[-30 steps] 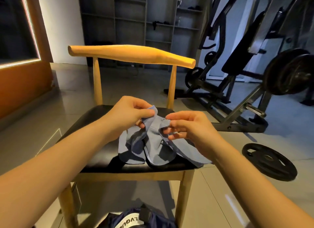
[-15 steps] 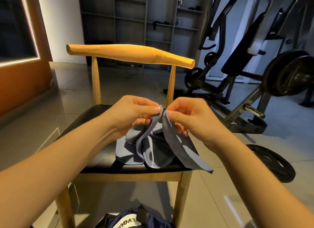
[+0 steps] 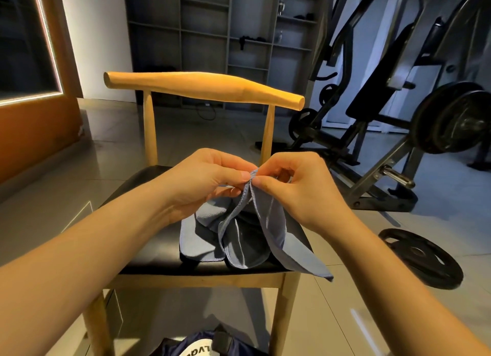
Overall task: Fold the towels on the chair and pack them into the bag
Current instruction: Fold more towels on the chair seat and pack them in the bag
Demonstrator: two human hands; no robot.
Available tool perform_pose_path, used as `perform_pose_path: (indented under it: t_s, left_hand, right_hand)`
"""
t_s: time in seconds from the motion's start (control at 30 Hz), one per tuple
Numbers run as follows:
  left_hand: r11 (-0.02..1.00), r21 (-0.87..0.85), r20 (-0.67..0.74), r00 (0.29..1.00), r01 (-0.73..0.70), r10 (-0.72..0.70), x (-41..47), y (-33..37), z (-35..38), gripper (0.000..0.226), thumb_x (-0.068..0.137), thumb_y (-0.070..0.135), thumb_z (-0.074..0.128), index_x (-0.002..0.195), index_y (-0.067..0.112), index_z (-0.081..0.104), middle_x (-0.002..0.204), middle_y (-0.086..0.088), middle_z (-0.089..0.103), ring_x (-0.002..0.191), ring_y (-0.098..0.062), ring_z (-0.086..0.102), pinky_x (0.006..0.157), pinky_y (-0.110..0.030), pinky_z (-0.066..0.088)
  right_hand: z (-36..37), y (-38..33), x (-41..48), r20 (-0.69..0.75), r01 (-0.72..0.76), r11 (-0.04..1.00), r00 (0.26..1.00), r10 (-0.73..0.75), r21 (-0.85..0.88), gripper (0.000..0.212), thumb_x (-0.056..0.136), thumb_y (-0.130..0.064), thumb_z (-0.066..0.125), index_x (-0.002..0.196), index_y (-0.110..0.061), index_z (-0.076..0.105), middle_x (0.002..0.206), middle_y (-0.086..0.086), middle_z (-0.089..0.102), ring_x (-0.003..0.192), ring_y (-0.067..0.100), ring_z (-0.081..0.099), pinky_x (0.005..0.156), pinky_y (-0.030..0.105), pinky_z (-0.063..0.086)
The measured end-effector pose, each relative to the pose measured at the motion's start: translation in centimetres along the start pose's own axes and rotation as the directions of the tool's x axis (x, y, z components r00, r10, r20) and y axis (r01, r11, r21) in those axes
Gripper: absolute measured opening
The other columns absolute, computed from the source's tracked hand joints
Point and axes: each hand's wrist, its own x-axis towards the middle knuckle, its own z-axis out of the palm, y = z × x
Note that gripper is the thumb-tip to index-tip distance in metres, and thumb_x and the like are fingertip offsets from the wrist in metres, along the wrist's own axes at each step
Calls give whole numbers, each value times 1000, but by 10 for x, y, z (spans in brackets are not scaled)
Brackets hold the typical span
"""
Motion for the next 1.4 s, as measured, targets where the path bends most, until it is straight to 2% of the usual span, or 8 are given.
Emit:
perform_pose_path:
  t_s: [0.3,0.5,0.77,0.87,0.93,1.1,1.27,1.4]
  left_hand:
    - [986,148,16,998,-70,69,-1,4,5,15,95,10,67,97,15,81,90,-3,79,83,-11,74,73,-21,56]
    - [967,231,-48,991,-109,123,5,-7,5,9,92,9,72,95,12,80,89,-4,78,86,-16,73,75,-28,54]
    - [846,468,-90,938,-256,334,10,-38,23,14,83,9,81,89,6,69,77,-8,70,63,-8,60,64,-25,51]
    - [869,463,-129,956,-178,264,14,-55,18,16,81,9,82,77,3,68,65,-6,62,59,-10,51,64,-30,45]
    - [847,512,-116,965,-143,234,15,-64,13,13,81,11,81,74,9,69,64,-4,64,58,-10,51,63,-31,45]
    - [770,624,-88,967,-134,240,14,-79,9,11,82,17,79,74,17,73,65,-1,69,57,-9,55,60,-32,47]
    - [775,616,-75,969,-140,234,15,-82,12,15,88,27,77,74,22,78,64,1,69,58,-12,58,58,-34,46]
    - [784,576,-119,925,-231,360,13,-80,36,23,95,33,70,80,17,76,68,-3,68,64,-16,61,60,-40,49]
  right_hand:
    - [4,7,0,9,-123,991,992,122,48,13,93,-32,74,101,-23,75,83,-8,70,80,8,66,66,20,52]
    - [7,11,-2,156,-155,987,977,147,42,15,101,-32,60,108,-24,70,96,-7,70,94,8,67,74,27,59]
    - [-1,17,10,-96,-240,933,957,273,267,21,98,-15,60,91,4,68,75,14,66,57,10,59,48,21,42]
    - [-7,28,11,-109,-372,785,870,481,495,23,100,-11,58,95,10,64,79,20,68,53,15,64,44,23,47]
    - [-9,37,13,-40,-437,579,774,631,688,15,101,-10,57,97,2,65,82,16,70,57,17,69,53,26,58]
    - [-22,70,21,74,-357,188,606,792,915,24,104,-9,53,127,-2,54,101,21,69,80,25,74,65,36,64]
    - [-27,104,10,102,-235,44,575,812,971,35,104,-8,54,137,1,52,111,25,69,91,32,75,69,39,65]
    - [-26,117,5,166,-299,15,568,806,954,34,104,-10,53,136,0,54,102,23,68,90,32,74,73,44,64]
